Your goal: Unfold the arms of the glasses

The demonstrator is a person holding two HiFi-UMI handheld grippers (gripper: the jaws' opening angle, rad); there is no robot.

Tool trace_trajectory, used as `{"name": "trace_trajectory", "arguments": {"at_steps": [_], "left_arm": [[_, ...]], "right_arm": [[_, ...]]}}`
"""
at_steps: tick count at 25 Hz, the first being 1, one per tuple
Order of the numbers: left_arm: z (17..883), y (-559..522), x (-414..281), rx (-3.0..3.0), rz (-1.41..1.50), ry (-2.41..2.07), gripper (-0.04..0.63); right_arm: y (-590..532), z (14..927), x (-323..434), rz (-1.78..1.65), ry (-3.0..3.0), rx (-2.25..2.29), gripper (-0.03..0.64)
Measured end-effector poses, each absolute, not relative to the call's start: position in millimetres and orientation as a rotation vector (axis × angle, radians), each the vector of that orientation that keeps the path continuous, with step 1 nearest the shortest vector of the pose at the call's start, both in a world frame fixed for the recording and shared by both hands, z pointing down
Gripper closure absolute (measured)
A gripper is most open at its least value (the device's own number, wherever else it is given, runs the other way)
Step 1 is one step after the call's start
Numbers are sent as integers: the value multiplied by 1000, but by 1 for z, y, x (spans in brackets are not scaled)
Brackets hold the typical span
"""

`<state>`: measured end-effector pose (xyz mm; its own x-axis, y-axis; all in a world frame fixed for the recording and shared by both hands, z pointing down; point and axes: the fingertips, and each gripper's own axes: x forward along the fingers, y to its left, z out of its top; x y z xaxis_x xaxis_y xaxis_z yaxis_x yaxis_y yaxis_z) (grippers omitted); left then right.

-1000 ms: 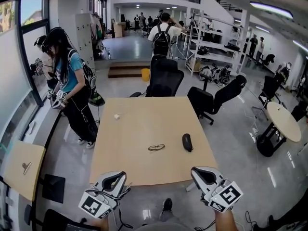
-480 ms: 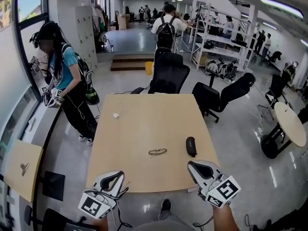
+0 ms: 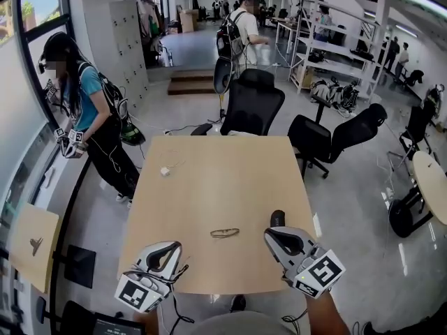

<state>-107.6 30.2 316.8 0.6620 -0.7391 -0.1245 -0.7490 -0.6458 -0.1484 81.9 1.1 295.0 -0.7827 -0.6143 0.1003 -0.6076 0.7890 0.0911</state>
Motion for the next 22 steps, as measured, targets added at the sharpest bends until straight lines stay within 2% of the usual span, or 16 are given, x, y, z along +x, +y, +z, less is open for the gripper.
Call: {"name": "trace_trajectory", "arguments": {"at_steps": [8, 22], "left_arm": [[320, 1, -62, -2692, 37, 1223, 588], [333, -60, -60, -2702, 38, 1204, 588]], "right_arm": [[-38, 307, 105, -61, -2904, 907, 609], [-88, 326, 103, -11, -2894, 951, 609]]}}
